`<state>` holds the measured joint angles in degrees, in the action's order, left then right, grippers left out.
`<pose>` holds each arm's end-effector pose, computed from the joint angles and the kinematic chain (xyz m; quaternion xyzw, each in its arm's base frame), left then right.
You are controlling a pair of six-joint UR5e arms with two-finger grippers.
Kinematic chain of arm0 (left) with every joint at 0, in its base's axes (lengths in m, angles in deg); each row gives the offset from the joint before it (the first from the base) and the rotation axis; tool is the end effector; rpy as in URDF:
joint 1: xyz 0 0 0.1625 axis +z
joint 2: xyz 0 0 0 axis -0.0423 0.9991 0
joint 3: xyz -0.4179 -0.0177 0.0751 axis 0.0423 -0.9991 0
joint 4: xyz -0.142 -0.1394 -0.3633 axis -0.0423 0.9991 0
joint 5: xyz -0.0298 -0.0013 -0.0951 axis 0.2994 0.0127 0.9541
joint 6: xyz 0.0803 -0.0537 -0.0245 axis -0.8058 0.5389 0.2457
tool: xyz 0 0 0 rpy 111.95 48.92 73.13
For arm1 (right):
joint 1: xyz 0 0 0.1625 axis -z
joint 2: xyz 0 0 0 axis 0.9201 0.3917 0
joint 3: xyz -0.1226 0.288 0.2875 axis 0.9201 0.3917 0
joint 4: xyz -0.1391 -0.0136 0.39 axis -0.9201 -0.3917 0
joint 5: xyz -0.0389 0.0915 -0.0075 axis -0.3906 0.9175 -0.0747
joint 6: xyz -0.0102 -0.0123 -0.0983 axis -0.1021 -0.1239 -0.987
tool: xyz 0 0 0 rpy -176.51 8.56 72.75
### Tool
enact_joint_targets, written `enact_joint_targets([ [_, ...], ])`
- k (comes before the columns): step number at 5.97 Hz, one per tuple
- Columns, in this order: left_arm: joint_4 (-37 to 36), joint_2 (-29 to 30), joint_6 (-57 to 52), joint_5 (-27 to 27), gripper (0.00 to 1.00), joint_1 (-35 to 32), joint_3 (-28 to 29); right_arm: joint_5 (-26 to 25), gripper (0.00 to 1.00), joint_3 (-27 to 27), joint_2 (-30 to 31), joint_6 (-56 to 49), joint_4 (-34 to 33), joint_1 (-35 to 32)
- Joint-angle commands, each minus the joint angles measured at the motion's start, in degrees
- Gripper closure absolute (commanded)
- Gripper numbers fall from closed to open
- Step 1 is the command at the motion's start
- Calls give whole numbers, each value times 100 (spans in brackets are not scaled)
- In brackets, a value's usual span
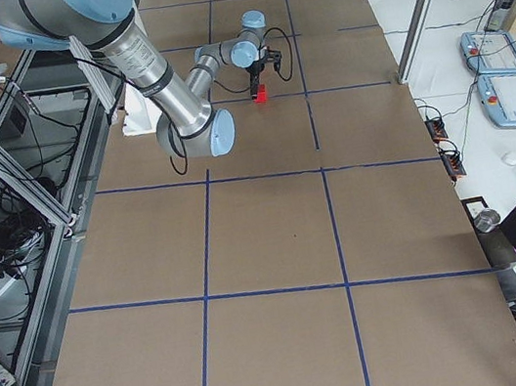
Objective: Form red blocks into L shape at center
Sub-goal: 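Set the cube down at the center, open and lift the right gripper away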
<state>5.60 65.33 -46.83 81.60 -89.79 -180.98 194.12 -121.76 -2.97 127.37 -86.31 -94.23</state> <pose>-0.0431 -0.3870 0.6541 0.0063 0.3961 0.0667 0.9157 -0.6315 -0.4332 0.1767 -0.0483 -0.3971 0.0488 0.9152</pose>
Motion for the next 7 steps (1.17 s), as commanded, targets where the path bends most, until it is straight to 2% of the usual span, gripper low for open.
enact_joint_targets([
  [1,6,7,-9,0,0,9,-51,167,1,-363,-74,-411,-226,-669],
  [3,41,16,9,17,0,9,-104,1043,1,-540,213,-1970,-815,-1906],
  [6,217,682,35,35,0,18,-122,1643,1,-777,1722,-5307,-817,-3602],
  [7,200,771,157,183,0,26,-305,1749,1,-795,2223,-6511,-817,-4183],
])
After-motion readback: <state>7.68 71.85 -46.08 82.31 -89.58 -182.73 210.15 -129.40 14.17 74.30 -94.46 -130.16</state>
